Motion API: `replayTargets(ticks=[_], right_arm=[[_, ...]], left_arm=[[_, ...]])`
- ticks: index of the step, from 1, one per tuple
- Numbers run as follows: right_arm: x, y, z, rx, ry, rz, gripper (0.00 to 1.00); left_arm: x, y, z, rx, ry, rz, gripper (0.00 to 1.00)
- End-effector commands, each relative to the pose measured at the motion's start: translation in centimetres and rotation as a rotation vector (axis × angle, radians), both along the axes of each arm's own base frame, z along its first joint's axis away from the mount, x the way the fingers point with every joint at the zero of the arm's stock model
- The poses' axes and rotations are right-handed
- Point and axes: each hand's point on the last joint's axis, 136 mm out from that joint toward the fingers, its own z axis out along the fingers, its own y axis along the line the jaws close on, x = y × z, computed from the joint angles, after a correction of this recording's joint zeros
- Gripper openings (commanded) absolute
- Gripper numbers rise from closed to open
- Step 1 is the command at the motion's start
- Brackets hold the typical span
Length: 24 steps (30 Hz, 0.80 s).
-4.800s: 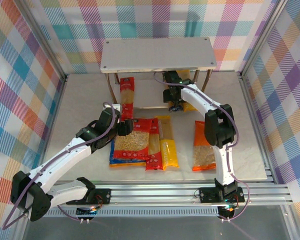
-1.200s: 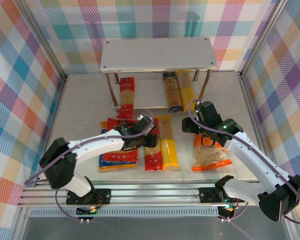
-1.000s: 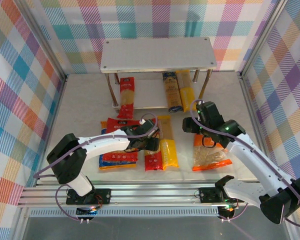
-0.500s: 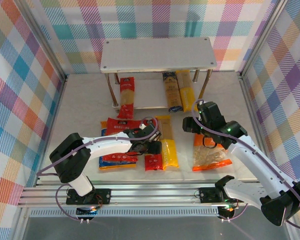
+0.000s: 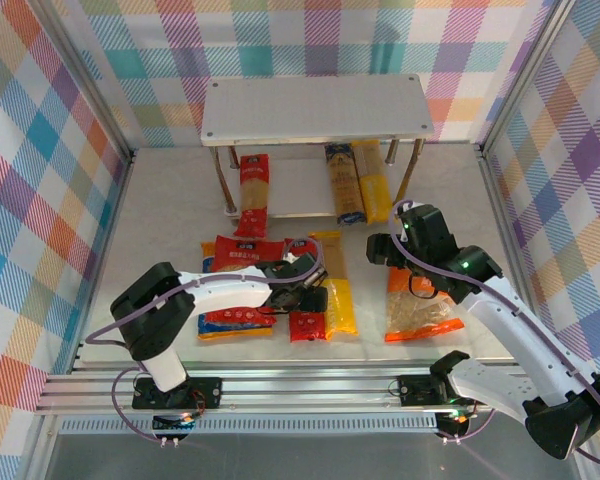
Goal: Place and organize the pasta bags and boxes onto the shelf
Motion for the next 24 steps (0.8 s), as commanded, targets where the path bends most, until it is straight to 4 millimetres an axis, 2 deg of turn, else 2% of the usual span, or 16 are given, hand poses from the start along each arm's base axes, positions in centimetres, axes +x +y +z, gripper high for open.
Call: replayTargets(ticks=[1, 6, 11, 15, 24], right_arm=[[0.1, 0.0, 0.7, 0.010, -0.033, 0.006, 0.83], [0.2, 0.1, 0.7, 0.015, -0.033, 0.007, 0.83], [0.3, 0.3, 0.8, 0.018, -0.035, 0.012, 0.83], [0.3, 0.3, 0.7, 0.019, -0.033, 0.012, 0.83], [0.3, 0.4, 1.2, 0.025, -0.037, 0.012, 0.83]], left_arm=[[-0.8, -0.9, -0.9, -0.005, 0.049, -0.006, 0.86], [-1.1, -1.0, -1.5, 0.031, 0.060, -0.028, 0.86], [-1.9, -0.4, -2.6, 0.142, 0.075, -0.085, 0.87], [-2.3, -0.2, -3.4, 0.139, 0.093, -0.084, 0.86], [-2.9, -0.4, -3.7, 0.121, 0.123, -0.118, 0.64]])
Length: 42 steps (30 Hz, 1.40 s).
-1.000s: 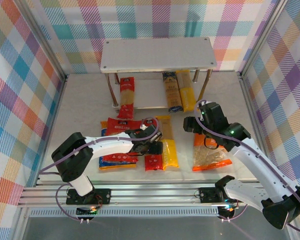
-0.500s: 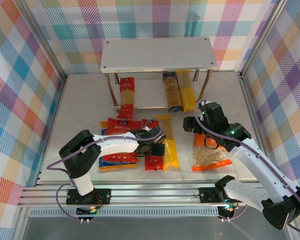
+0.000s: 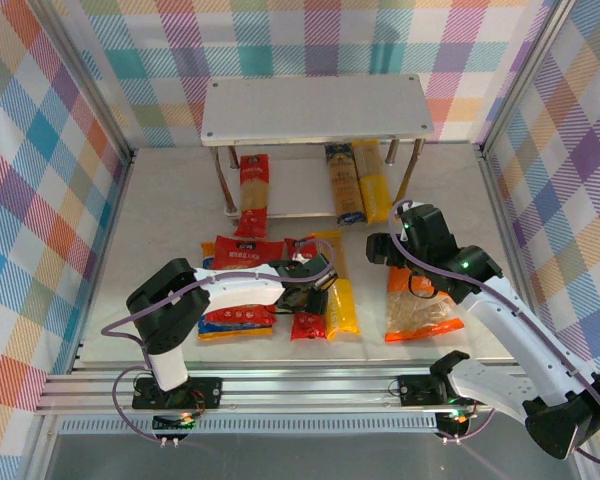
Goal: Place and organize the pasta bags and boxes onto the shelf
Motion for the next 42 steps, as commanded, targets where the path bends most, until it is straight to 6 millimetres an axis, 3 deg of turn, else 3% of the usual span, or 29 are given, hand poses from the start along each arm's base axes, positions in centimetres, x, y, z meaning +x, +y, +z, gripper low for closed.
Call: replayTargets(ticks=[1, 12, 22, 33, 39, 42], right_arm=[[0.2, 0.3, 1.2, 0.023, -0.032, 0.011, 0.83], [0.1, 0.3, 1.7, 0.029, -0.030, 0.011, 0.83], [0.1, 0.5, 1.7, 0.032, -0.016, 0.011, 0.83], [0.4, 0.9, 1.3, 0.039, 0.004, 0.013, 0.83], [0.4, 1.0, 1.3, 0.044, 0.010, 0.018, 0.83], [0.4, 1.1, 1.4, 0.045, 0.009, 0.020, 0.83]], left_arm=[[-2.8, 0.3, -2.7, 0.027, 0.122, -0.055, 0.61], [-2.1, 0.6, -0.7, -0.015, 0.077, -0.061, 0.01], [-1.0, 1.2, 3.5, -0.087, 0.011, -0.069, 0.00], [0.5, 2.0, 11.7, -0.188, -0.086, -0.099, 0.00], [3.2, 1.9, 16.5, -0.274, -0.186, -0.113, 0.00], [5.9, 1.9, 18.7, -0.292, -0.261, -0.112, 0.00]])
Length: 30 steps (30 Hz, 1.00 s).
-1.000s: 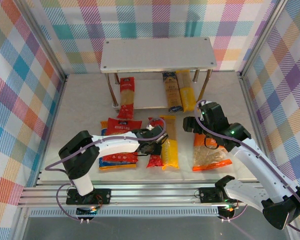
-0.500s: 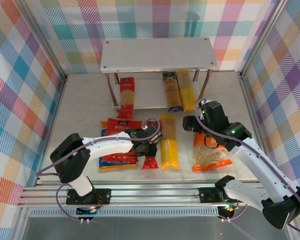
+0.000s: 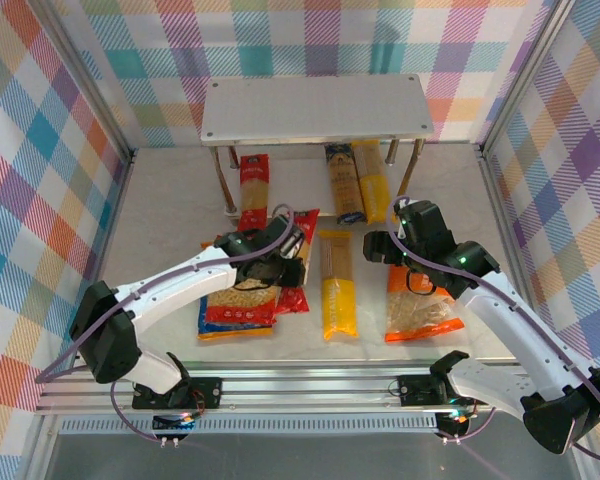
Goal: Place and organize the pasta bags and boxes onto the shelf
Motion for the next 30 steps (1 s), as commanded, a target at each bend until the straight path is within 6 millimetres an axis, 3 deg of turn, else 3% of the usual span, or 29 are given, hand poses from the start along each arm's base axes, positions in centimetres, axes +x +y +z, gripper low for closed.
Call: replayTargets(ticks=[1, 8, 15, 23, 30], right_arm=[[0.2, 0.3, 1.2, 0.030, -0.012, -0.004, 0.83], [0.4, 0.6, 1.5, 0.035, -0.004, 0.000, 0.83], [0.5, 0.7, 1.9, 0.037, -0.002, 0.000, 0.83], [0.5, 0.5, 2.1, 0.033, -0.008, -0.007, 0.83], [0.8, 1.0, 1.8, 0.036, 0.009, 0.001, 0.83]], left_arm=[[4.2, -1.1, 6.4, -0.112, -0.199, -0.021, 0.00], [12.5, -1.8, 9.7, -0.119, -0.326, 0.017, 0.00], [19.0, -1.1, 8.2, -0.048, -0.329, 0.080, 0.00], [23.1, 1.2, 6.6, -0.002, -0.304, 0.145, 0.00], [24.8, 2.6, 4.5, 0.041, -0.269, 0.178, 0.00]])
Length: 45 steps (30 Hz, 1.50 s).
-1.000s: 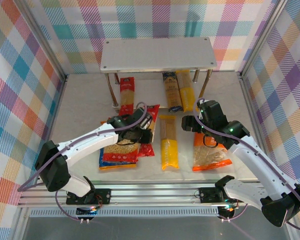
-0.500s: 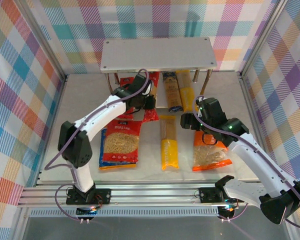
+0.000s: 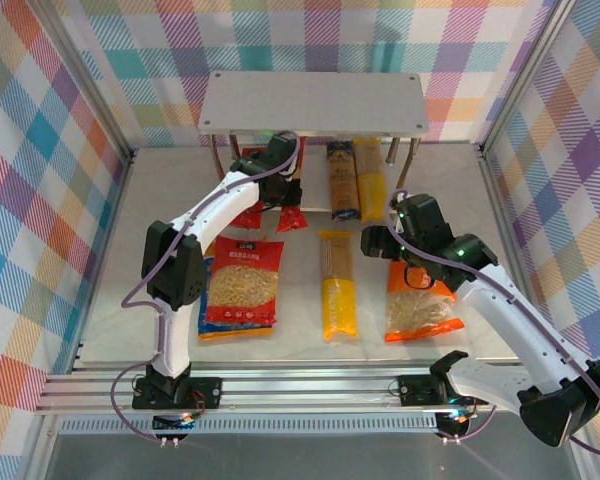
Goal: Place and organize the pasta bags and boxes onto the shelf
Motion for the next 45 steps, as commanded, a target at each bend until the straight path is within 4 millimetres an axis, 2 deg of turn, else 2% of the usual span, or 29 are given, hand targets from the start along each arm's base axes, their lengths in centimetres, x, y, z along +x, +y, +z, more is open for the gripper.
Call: replayTargets(ticks=[1, 3, 8, 15, 20, 36, 45], right_arm=[[0.2, 0.6, 0.9, 0.026, -0.002, 0.006, 0.83], [0.3, 0.7, 1.0, 0.029, 0.000, 0.008, 0.83], [0.4, 0.7, 0.7, 0.024, 0.005, 0.007, 0.83], [0.7, 1.1, 0.4, 0.028, 0.017, 0.011, 0.83], [0.7, 1.1, 0.4, 0.029, 0.020, 0.007, 0.83], [0.9, 1.6, -0.5, 0.013, 0.049, 0.004, 0.83], [0.8, 1.4, -0.7, 0.006, 0.055, -0.003, 0.83]], left_arm=[[3.2, 0.8, 3.5, -0.033, -0.134, 0.034, 0.00], [3.6, 1.3, 3.3, -0.026, -0.134, 0.049, 0.00], [3.3, 0.8, 2.8, -0.054, -0.123, 0.035, 0.00], [3.7, 1.9, 3.1, -0.049, -0.239, 0.075, 0.00], [4.5, 2.6, 3.1, -0.011, -0.285, 0.102, 0.00], [7.0, 3.0, 2.9, 0.097, -0.324, 0.102, 0.00], [7.5, 3.2, 1.5, 0.128, -0.305, 0.107, 0.19]])
